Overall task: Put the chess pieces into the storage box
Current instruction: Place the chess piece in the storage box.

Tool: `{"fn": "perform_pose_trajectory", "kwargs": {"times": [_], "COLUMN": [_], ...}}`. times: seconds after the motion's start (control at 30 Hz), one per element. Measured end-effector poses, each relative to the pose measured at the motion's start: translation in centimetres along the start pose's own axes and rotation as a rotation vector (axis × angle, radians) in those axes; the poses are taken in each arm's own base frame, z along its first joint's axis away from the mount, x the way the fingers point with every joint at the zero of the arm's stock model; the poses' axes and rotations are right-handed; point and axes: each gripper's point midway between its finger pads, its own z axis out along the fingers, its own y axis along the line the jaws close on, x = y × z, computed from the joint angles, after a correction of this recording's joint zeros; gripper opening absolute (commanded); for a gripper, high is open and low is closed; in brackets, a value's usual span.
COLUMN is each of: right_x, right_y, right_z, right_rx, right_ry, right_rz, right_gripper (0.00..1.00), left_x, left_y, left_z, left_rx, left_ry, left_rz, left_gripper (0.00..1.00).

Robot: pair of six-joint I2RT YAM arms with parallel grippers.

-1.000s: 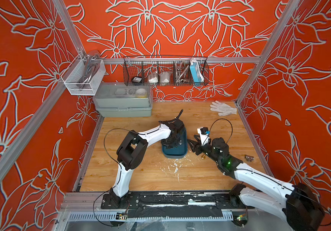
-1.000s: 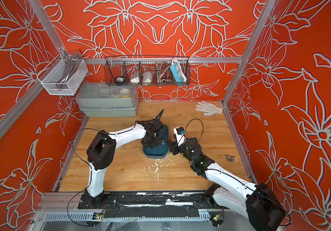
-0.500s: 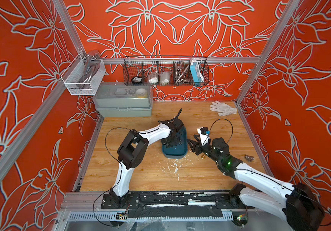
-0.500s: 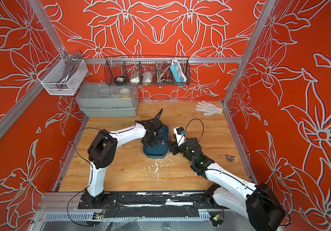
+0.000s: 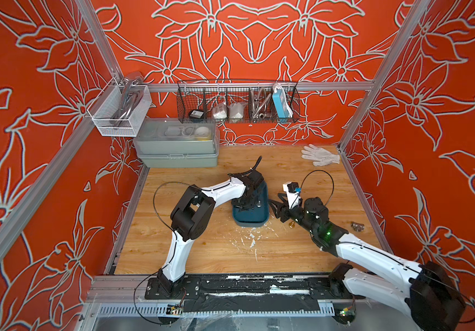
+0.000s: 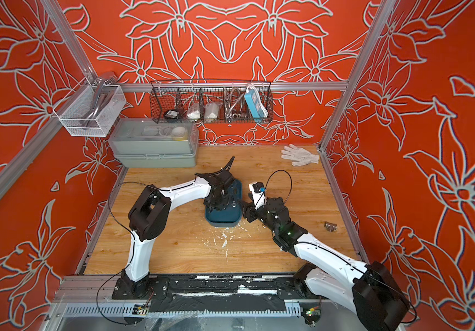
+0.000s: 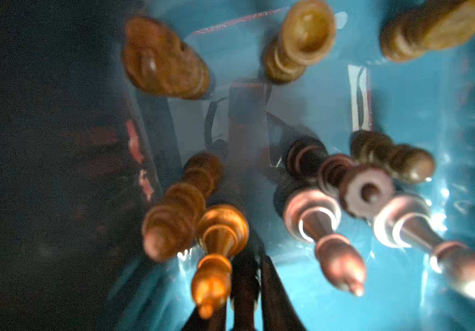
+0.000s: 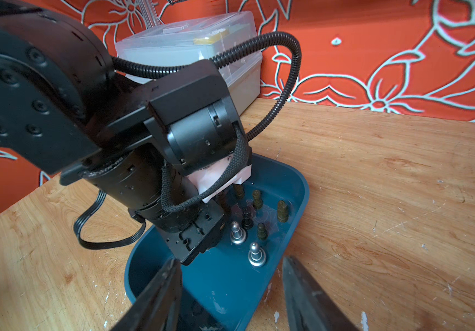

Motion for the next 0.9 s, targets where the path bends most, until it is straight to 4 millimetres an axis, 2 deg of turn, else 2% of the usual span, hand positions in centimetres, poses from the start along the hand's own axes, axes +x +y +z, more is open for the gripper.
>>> {"fn": "perform_pose_trajectory", "kwargs": {"times": [0.4,0.53,0.77,0.9], "right_x": [0.2,0.2,0.5,1.1], "right_y": [0.0,0.0,-0.1,-0.7], "right_z": [0.1,0.2,0.3,0.3], "right_rx": [0.001,0.001,0.005,0.041], "right_ry": [0.004,0.006,0.015,0.057], "right_rz": [0.003,0.004,0.007,0.026], "right_gripper": [0.60,0.61,0.61,0.61], "left_x": [0.0,-0.2,-1.4,-2.3], "left_y": [0.1,0.1,-0.3,-0.4], "left_z": [0.0,-0.7,-4.5,-8.2], "left_rx": [-0.002,0.004,0.046,0.086], "left_ry": [-0.001,-0.009,-0.086,-0.165], "left_rz": [-0.002,-0.003,-0.009,-0.017], "left_gripper": [0.35,0.39,0.43,0.44]}}
